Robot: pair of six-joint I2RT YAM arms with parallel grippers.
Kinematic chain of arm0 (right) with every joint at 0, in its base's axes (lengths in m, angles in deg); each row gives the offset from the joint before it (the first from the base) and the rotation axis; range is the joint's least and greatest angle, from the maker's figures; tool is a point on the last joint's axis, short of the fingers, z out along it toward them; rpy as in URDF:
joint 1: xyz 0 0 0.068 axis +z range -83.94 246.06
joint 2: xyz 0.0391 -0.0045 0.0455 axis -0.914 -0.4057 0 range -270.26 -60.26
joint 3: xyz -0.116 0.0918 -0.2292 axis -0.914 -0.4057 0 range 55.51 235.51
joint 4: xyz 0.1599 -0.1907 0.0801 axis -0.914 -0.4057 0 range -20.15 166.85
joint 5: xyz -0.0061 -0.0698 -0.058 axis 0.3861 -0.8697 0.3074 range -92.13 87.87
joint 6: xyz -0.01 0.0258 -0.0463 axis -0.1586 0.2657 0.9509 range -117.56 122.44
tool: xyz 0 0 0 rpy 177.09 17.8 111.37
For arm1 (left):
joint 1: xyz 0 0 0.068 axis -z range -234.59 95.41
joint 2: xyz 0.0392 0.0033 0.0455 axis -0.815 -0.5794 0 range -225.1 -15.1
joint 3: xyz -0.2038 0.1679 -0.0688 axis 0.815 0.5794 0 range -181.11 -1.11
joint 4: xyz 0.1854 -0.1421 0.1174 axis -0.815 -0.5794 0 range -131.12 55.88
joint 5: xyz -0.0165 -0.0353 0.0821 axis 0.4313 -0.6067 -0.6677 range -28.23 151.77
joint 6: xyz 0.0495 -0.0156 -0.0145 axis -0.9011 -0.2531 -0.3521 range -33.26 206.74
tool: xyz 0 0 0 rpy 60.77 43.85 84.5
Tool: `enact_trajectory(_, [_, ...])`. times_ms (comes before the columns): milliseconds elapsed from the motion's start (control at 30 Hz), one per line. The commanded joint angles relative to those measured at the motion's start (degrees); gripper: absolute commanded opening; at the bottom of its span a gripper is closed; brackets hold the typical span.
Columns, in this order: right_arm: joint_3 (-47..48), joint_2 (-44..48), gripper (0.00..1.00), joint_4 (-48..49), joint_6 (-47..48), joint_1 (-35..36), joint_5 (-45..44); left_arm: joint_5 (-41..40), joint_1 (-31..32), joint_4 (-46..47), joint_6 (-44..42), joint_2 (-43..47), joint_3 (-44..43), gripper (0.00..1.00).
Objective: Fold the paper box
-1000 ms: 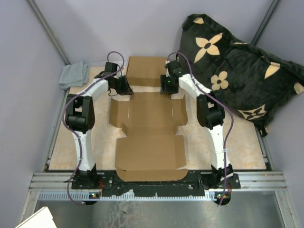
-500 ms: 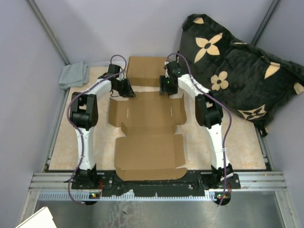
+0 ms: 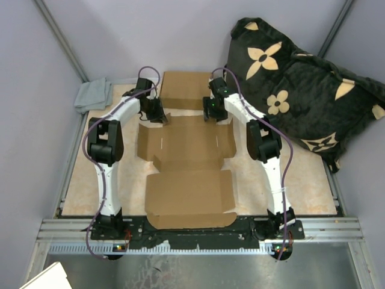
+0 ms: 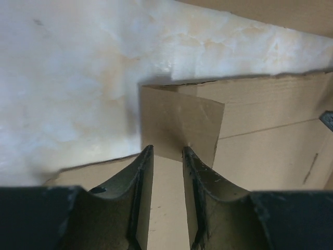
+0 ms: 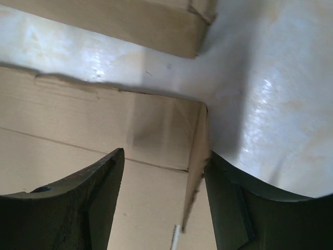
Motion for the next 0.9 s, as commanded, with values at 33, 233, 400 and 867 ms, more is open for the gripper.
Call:
enact_trajectory(33, [6.84, 2.29, 0.63, -5.68, 1.99, 0.15, -5.88, -9.62, 0.12, -5.26, -4.15, 4.71, -4.27, 0.36])
enact_trajectory(233, [10.49, -0.35, 0.62, -8.14, 2.30, 0.15, -7.22, -10.31, 0.12, -5.07, -4.71, 3.91, -5.70, 0.36])
enact_trajectory(400, [11.45, -1.52, 0.53, -8.83, 2.47, -0.43, -5.98, -9.58, 0.12, -5.79, -4.85, 1.49, -8.52, 0.36])
enact_trajectory(867, [6.48, 1.13, 0.00, -4.09, 4.37, -0.53, -6.43, -8.36, 0.12, -6.35, -4.83, -0.91, -11.29, 0.34])
